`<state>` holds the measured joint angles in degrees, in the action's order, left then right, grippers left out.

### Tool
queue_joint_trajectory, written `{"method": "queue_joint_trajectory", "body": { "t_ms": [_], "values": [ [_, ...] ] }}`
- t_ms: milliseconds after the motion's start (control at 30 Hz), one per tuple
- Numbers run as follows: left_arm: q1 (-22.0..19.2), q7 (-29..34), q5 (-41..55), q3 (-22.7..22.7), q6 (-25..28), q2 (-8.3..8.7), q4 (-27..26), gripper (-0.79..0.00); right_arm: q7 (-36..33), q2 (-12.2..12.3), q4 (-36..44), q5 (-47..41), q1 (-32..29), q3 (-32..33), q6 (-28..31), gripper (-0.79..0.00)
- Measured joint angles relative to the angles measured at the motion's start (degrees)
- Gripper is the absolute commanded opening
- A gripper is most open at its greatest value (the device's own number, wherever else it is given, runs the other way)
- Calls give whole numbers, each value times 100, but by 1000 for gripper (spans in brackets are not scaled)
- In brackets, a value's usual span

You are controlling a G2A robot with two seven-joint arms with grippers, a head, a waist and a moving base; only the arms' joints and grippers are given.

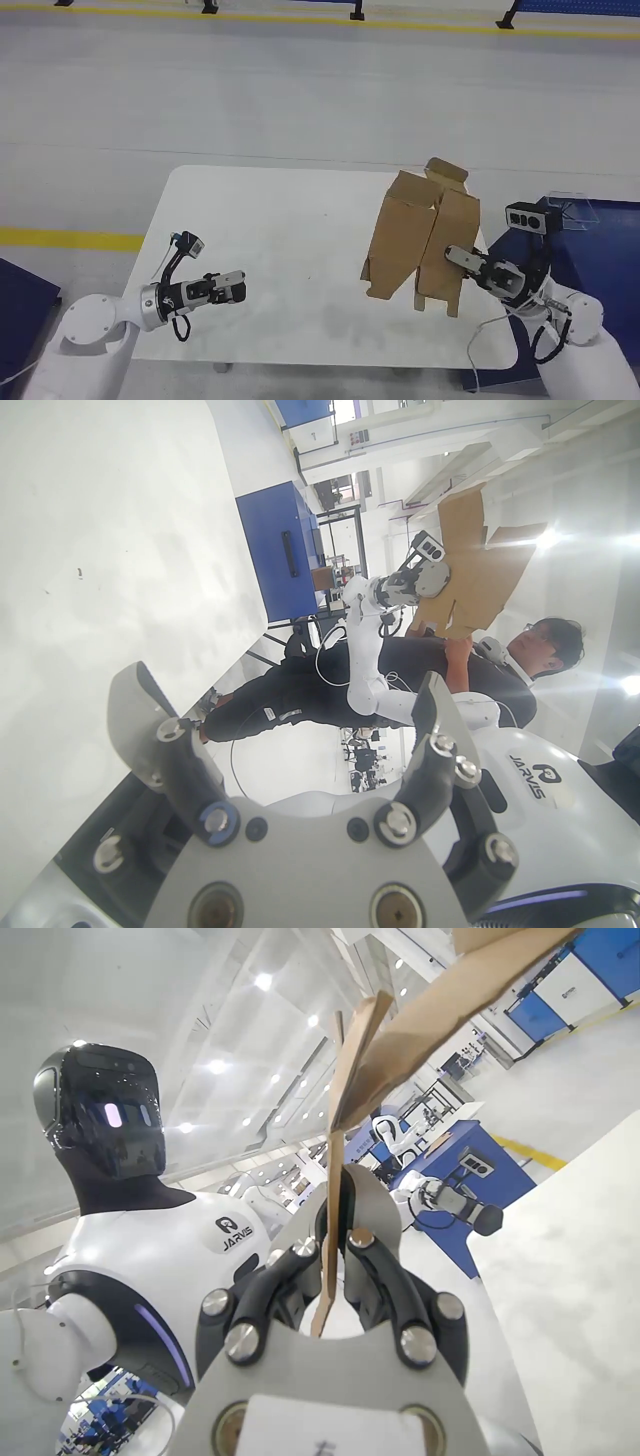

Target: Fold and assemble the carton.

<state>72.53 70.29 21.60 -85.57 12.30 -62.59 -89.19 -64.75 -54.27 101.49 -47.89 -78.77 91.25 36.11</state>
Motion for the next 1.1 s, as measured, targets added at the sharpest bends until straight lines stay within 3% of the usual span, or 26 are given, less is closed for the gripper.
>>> {"method": "queue_joint_trajectory", "body": {
  "t_ms": [233,333,467,533,633,733,1000,1100],
  "values": [
    [0,0,0,0,0,0,0,0,78,-6,66,38,14,33,56,-785],
    [0,0,0,0,0,0,0,0,448,-38,163,307,85,287,747,-785],
    [0,0,0,0,0,0,0,0,1777,-137,107,1831,265,758,2046,-785],
    [0,0,0,0,0,0,0,0,2317,-211,297,2491,388,944,2213,-785],
    [0,0,0,0,0,0,0,0,3241,-382,792,4162,617,1450,2192,-785],
    [0,0,0,0,0,0,0,0,4631,-575,1232,6236,694,1678,2188,-785],
    [0,0,0,0,0,0,0,0,9303,-722,1682,11949,602,1771,2109,-785],
    [0,0,0,0,0,0,0,0,11096,-685,1679,14070,488,1744,1328,-785]
  ]
}}
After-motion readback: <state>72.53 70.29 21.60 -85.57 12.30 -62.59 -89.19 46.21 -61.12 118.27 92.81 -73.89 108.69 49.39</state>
